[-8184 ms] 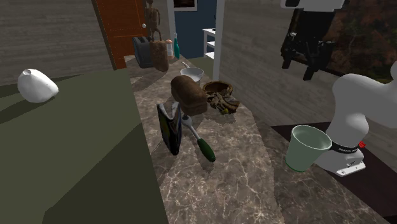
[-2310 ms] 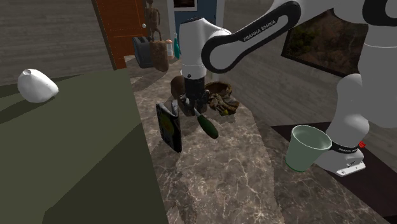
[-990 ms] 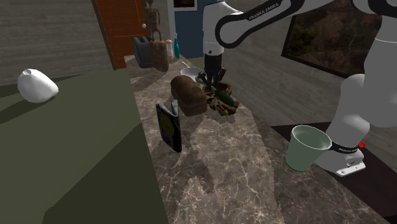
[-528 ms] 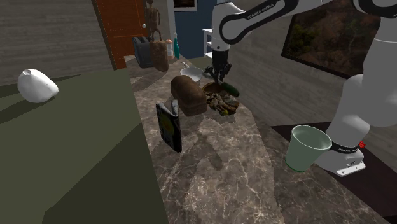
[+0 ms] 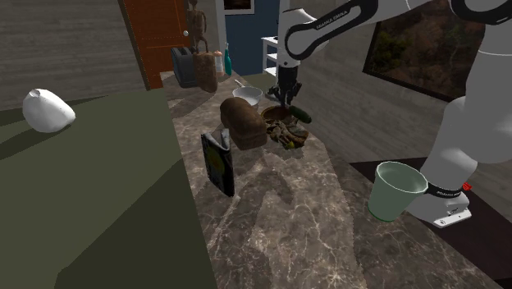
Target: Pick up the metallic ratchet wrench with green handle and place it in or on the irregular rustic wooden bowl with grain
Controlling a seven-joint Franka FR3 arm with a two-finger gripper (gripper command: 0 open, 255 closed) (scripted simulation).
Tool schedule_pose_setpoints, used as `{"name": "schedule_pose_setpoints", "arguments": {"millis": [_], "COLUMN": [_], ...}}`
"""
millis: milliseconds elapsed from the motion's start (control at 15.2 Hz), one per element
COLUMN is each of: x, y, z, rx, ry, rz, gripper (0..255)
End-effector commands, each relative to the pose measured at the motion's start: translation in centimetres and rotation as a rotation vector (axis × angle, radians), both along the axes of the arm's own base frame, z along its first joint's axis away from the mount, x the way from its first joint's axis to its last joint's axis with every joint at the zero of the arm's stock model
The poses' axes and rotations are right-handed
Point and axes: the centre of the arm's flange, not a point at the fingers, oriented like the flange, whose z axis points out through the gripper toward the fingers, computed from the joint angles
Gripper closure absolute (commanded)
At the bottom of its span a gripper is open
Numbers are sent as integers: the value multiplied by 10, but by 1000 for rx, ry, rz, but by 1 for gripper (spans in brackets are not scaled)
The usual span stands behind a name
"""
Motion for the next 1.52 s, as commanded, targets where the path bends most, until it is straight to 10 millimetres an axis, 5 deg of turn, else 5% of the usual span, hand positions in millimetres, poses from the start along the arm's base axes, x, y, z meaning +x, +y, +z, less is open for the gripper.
{"name": "schedule_pose_setpoints", "arguments": {"millis": [0, 462, 990, 1056, 1386, 1452], "x": [0, 0, 0, 0, 0, 1], "y": [0, 0, 0, 0, 0, 0], "z": [-11, -51, -51, -51, -51, -37], "rx": [-1, -1, -1, -1, -1, -1], "ry": [-1, -1, -1, -1, -1, -1], "rz": [0, 0, 0, 0, 0, 0], "gripper": [255, 255, 255, 0, 0, 0]}}
